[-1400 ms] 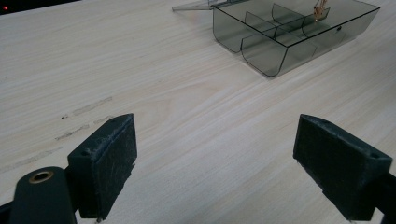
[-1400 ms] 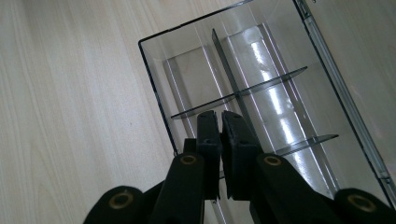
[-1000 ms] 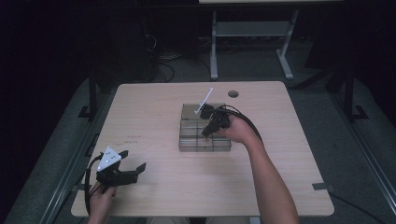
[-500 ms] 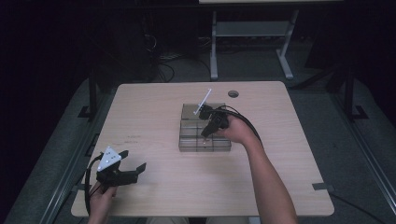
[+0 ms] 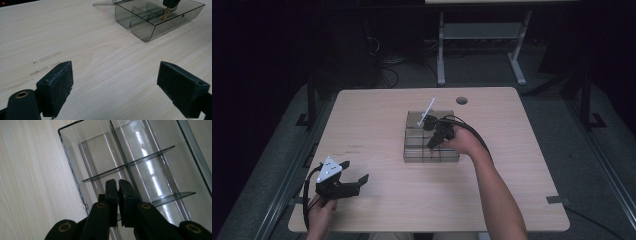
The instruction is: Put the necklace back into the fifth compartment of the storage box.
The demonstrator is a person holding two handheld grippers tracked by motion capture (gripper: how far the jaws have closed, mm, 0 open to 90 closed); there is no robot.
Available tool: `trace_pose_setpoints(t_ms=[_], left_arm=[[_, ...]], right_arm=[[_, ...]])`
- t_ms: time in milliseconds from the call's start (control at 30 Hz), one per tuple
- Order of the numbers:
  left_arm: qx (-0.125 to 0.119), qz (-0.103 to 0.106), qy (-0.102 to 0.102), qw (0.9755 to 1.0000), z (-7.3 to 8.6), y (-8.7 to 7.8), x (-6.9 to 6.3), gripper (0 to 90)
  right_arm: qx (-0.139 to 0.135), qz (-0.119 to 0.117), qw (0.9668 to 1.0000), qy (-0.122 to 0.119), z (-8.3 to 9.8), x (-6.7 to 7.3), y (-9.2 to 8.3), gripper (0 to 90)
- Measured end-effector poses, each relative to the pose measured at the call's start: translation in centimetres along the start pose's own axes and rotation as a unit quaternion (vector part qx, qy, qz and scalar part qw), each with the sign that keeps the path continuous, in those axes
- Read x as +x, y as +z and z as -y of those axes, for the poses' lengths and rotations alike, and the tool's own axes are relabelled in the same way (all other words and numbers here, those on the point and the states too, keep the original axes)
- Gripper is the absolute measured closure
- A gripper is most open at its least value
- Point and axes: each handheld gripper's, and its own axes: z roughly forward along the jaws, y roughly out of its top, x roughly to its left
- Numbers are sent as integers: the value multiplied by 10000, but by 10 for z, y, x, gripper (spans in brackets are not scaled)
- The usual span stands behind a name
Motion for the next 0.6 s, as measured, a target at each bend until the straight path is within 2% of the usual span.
trace_pose_setpoints(t_ms=[367,533,600], left_arm=[[-5,10,22,10000,0,0,-1,130],[-25,11,0,10000,0,0,-1,130],[-2,23,58,10000,0,-1,-1,130]], right_arm=[[29,-61,9998,178,10,-5,10,853],[85,-54,9998,166,10,-4,13,848],[54,-50,9999,155,8,-3,13,830]])
